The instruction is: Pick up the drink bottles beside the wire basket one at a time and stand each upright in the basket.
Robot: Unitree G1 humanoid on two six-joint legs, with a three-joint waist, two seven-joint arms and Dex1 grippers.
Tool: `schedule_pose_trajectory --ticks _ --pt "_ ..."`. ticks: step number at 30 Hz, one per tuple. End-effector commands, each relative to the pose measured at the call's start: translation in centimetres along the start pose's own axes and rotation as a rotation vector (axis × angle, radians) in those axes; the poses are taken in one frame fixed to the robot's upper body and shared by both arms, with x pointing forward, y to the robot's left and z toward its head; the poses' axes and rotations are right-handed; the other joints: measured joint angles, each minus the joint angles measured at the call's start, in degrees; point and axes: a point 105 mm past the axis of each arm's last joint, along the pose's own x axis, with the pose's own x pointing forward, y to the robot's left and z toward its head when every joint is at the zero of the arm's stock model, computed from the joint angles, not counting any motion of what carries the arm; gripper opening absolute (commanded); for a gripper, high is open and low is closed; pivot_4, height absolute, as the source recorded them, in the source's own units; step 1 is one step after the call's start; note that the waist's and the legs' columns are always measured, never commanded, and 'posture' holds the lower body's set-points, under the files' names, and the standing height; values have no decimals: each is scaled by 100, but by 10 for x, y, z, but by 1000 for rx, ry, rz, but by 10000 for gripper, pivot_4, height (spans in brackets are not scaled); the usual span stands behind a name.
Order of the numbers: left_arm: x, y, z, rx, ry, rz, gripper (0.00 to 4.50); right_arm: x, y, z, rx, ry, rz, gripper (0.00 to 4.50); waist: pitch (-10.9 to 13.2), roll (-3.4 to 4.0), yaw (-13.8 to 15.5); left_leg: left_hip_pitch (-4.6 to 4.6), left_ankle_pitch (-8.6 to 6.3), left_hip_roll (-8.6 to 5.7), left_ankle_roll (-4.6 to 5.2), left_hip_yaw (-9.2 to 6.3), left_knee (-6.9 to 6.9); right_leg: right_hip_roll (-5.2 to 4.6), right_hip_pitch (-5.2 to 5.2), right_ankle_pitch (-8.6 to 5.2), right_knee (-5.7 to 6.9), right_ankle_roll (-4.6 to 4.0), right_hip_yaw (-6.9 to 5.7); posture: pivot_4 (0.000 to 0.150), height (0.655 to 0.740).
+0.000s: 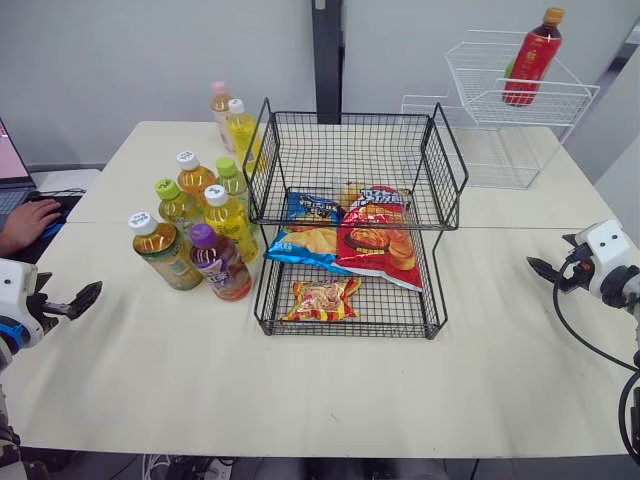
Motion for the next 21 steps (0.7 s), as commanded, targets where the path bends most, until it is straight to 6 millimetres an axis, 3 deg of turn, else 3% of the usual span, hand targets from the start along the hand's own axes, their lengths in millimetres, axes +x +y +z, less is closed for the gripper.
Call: schedule_pose_trajectory --ticks 1,17,21 --pt "-3 8 7 19 -21 40 44558 -5 -13 11 -7 -40 -48 45000 0 0 0 0 0 0 0 0 0 0 0 0 0 0 0 1500 7400" --pt "-1 13 5 70 -48 173 44558 -7 -22 5 -29 -33 -186 45000 0 0 2 0 0 0 0 0 1 0 1 0 0 0 -1 1500 7400" --pt "2 8 1 32 -43 131 44558 -12 -38 19 -4 -107 -291 45000 0 0 1 1 1 0 -1 0 2 0 2 0 2 0 -2 1500 7400"
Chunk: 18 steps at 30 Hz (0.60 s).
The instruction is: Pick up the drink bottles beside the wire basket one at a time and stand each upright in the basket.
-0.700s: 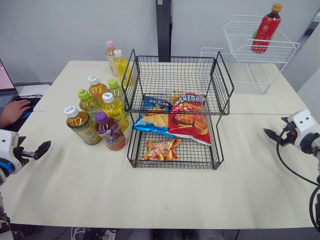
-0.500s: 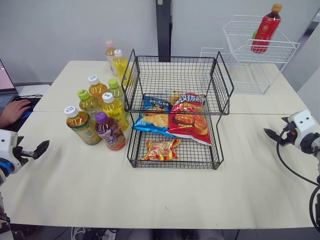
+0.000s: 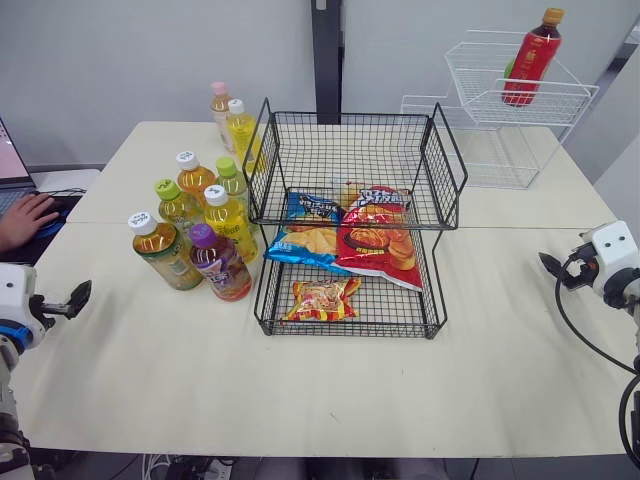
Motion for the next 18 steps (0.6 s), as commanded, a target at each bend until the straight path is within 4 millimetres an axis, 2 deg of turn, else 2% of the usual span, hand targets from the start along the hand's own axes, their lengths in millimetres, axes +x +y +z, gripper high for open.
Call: schedule_pose_trajectory --ticks 1,4,6,8,10,12,15,18 --pt "1 0 8 -40 -33 -31 44558 -4 -27 33 20 -132 -100 45000 0 0 1 0 0 0 0 0 0 0 0 0 0 0 0 1500 7400" --pt "1 -2 10 -122 -61 -62 44558 -2 -34 71 70 -244 -53 45000 3 5 -14 0 0 0 0 1 1 0 0 0 0 0 0 1500 7400" --pt "0 0 10 -152 -77 -53 44558 -6 -28 126 63 -440 49 45000 4 7 -32 0 0 0 0 1 2 0 0 2 1 -2 0 1500 7400" --pt "-1 -1 9 -193 -88 -53 44558 -22 -5 194 55 -671 236 45000 6 10 -52 -1 1 0 0 0 -1 1 -3 3 3 -3 0 1500 7400" --pt "-1 -2 8 -216 -99 -44 44558 -44 36 237 8 -754 485 45000 7 15 -46 -2 0 2 1 -5 -4 2 -5 3 3 -3 -2 1500 7400" --pt "0 -5 8 -221 -103 -47 44558 -65 69 260 -3 -776 688 45000 3 9 -8 -7 0 2 1 -21 -8 2 -4 2 -1 -4 -21 1500 7400" --pt "2 -12 6 -227 -106 -58 44558 -97 103 287 18 -803 906 45000 -4 -4 49 -18 -2 3 2 -31 -4 0 -1 3 -13 -5 -31 1500 7400" --pt "1 -18 4 -238 -103 -76 44558 -115 134 290 28 -778 1060 45000 -7 -14 137 -30 -5 -2 8 -31 11 -9 -2 16 -22 -19 -30 1500 7400"
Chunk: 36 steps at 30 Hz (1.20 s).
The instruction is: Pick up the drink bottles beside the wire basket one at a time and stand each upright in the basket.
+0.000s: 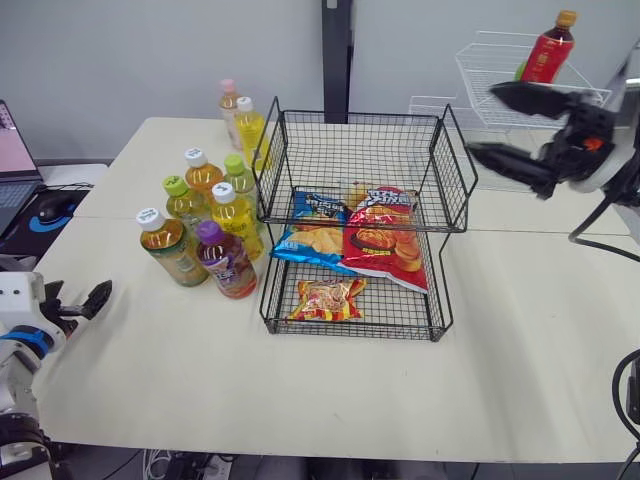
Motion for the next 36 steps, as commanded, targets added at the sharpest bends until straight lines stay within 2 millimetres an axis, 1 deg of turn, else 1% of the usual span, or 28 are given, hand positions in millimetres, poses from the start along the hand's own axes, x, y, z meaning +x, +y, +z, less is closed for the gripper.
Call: schedule_pose_trajectory --ticks 1,2,3,4,5,7,8,12,16,20,24,26,28,30,33,36 --pt "-3 1 15 7 -56 -4 44558 16 36 11 45 -10 143 45000 -4 -6 38 0 -1 0 2 0 0 0 -1 3 -3 -3 1 1500 7400" --pt "-4 -1 14 9 -57 -16 44558 22 50 4 53 -10 188 45000 -8 -12 49 0 -2 0 3 0 0 -1 -1 4 -3 -4 1 1500 7400" --pt "-6 -3 14 11 -58 -24 44558 26 59 1 57 -13 215 45000 -15 -25 52 0 -2 0 3 0 -2 -1 -1 4 -4 -4 0 1500 7400" --pt "-7 -4 15 12 -60 -29 44558 29 67 -3 45 -16 239 45000 -17 -27 52 3 -2 0 2 0 -5 0 -1 4 -3 -5 0 1500 7400" --pt "-10 -4 16 12 -68 -32 44558 29 75 -12 25 -8 265 45000 -15 -24 52 3 -2 0 2 -1 -6 0 -1 4 -2 -5 -1 1500 7400" --pt "-14 -5 19 10 -77 -35 44558 28 83 -26 -37 8 286 45000 -15 -26 51 2 -2 0 2 -1 -5 0 -2 4 -1 -5 1 1500 7400" --pt "-16 -6 20 11 -83 -39 44558 28 85 -30 -45 9 290 45000 -13 -24 48 2 -2 0 2 1 -4 0 -2 4 0 -5 3 1500 7400" --pt "-29 -17 37 25 -148 -89 44558 35 88 -32 -52 -26 303 45000 -10 -23 30 5 -1 1 2 1 -4 0 -3 5 3 -4 -2 1500 7400" --pt "-40 -23 41 32 -148 -98 44558 34 97 -42 -47 -22 330 45000 -9 -22 31 7 0 1 0 -3 -7 0 -2 4 4 -4 -7 1500 7400" --pt "-52 -24 45 37 -153 -82 44558 33 102 -53 -40 -20 302 45000 -9 -23 37 6 0 1 0 -2 -6 0 1 4 0 -4 -7 1500 7400" --pt "-57 -29 48 44 -155 -85 44558 36 99 -74 5 40 244 45000 -9 -23 43 8 0 1 1 -3 -5 0 1 4 3 -4 -6 1500 7400" --pt "-57 -31 49 45 -157 -84 44558 38 97 -81 21 52 217 45000 -9 -23 49 9 1 1 0 -4 -5 0 1 4 4 -4 -7 1500 7400" --pt "-58 -32 49 44 -158 -82 44558 39 94 -89 8 70 183 45000 -9 -24 50 10 2 1 -1 -5 -5 0 1 4 5 -4 -7 1500 7400" --pt "-59 -32 49 55 -154 -77 44558 40 97 -91 32 52 173 45000 -8 -22 52 9 2 1 -1 -5 -6 1 1 4 5 -5 -7 1500 7400" --pt "-61 -31 49 60 -157 -69 44558 44 103 -89 55 28 161 45000 -8 -22 50 6 2 1 -2 -4 -8 1 -1 4 2 -5 -7 1500 7400" --pt "-63 -33 53 69 -171 -72 44558 45 102 -86 48 17 141 45000 -7 -21 48 5 2 1 -1 -4 -9 1 -2 4 1 -5 -7 1500 7400"
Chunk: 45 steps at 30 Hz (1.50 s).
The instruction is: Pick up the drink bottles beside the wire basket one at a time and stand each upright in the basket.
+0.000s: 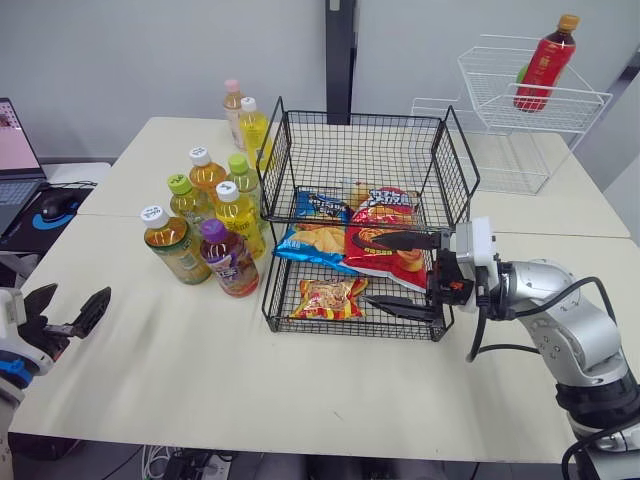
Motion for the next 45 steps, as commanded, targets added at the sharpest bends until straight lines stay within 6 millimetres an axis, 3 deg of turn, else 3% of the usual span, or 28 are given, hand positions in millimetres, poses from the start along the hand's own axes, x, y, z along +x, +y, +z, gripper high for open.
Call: schedule_pose_trajectory --ticks 1,10,15,20,30,37,42,45 --pt "-4 1 21 33 -70 11 44558 2 -1 17 -60 -42 -20 45000 0 0 1 1 0 0 0 0 0 0 1 0 0 0 0 1500 7400" --pt "-5 -19 36 10 -122 -69 44558 6 10 33 -93 -107 40 45000 1 1 4 0 0 0 0 -1 0 0 0 0 0 0 -1 1500 7400" --pt "5 -37 61 -3 -167 -164 44558 9 9 36 -89 -104 56 45000 5 -3 4 1 0 0 1 -2 1 0 0 0 0 0 -1 1500 7400" --pt "20 -42 80 -7 -199 -180 44558 6 6 34 -89 -100 51 45000 7 -2 13 1 0 0 0 -3 1 1 2 0 0 0 -2 1500 7400" --pt "60 -58 90 -20 -171 -262 44558 2 5 32 -98 -93 54 45000 13 -5 10 -1 1 0 0 -2 0 2 2 0 -1 0 -4 1500 7400" --pt "77 -71 82 30 -114 -317 44558 1 6 32 -98 -92 43 45000 14 -5 9 -1 1 0 -1 -2 -2 2 1 0 -2 1 -6 1500 7400" --pt "84 -72 89 61 -144 -316 44558 0 7 32 -99 -90 37 45000 16 -8 10 -1 1 0 -1 -2 0 2 2 0 -2 1 -6 1500 7400" --pt "85 -70 89 67 -150 -309 38587 0 7 32 -93 -94 30 45000 17 -7 9 -1 1 0 -1 -2 -1 2 2 0 -2 1 -5 1500 7400"
